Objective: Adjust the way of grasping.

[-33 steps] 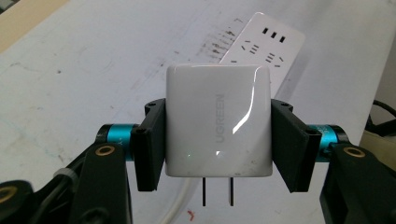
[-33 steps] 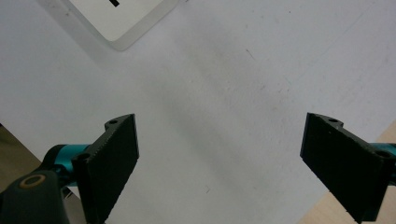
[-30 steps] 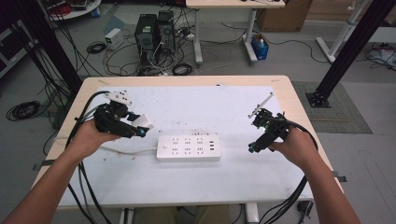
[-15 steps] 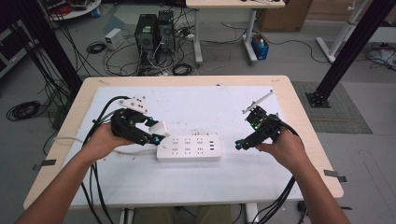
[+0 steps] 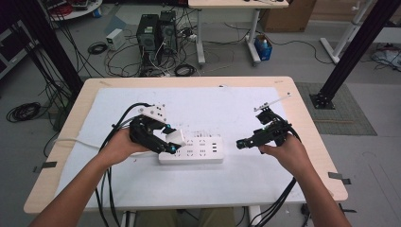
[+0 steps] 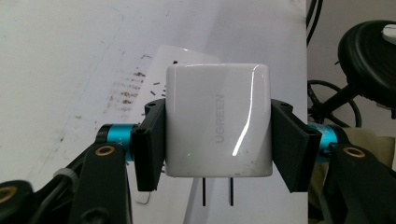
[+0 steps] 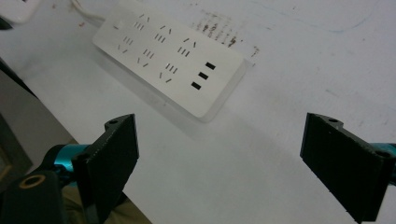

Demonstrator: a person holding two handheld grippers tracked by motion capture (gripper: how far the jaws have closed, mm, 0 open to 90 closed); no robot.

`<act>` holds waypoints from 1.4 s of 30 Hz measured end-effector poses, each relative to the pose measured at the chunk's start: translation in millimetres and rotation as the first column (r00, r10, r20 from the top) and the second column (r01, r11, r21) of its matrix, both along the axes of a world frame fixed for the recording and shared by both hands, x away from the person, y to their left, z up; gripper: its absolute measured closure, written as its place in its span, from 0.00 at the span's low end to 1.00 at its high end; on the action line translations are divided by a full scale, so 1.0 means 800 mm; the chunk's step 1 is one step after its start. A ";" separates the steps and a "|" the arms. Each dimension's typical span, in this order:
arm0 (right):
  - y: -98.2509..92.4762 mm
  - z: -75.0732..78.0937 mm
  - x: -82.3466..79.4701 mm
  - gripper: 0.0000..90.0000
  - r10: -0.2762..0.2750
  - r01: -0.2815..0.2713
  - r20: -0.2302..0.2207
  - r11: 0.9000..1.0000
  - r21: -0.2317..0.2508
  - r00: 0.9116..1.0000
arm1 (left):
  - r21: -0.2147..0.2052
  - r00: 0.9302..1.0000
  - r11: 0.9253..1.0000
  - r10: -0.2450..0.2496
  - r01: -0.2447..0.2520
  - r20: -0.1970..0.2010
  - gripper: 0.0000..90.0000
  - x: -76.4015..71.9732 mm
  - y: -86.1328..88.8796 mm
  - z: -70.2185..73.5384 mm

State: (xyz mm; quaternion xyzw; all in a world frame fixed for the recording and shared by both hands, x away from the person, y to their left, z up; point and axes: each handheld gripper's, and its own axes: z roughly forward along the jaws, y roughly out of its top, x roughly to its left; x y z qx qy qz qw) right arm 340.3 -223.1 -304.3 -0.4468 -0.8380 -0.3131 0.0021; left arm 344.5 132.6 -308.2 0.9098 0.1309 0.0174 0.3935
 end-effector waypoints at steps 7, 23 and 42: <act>-0.005 -0.009 -0.003 0.12 -0.019 0.025 -0.063 0.996 0.089 0.998 | 0.020 0.999 0.999 -0.040 0.040 0.013 0.47 0.000 -0.020 -0.004; -0.003 -0.019 -0.001 0.12 -0.025 0.087 -0.227 0.960 0.267 0.974 | 0.004 0.994 0.996 -0.093 0.093 0.050 0.47 -0.005 -0.060 -0.006; 0.030 -0.020 0.006 0.12 0.026 0.112 -0.360 0.927 0.358 0.932 | -0.027 0.989 0.990 -0.135 0.137 0.063 0.47 -0.009 -0.092 -0.013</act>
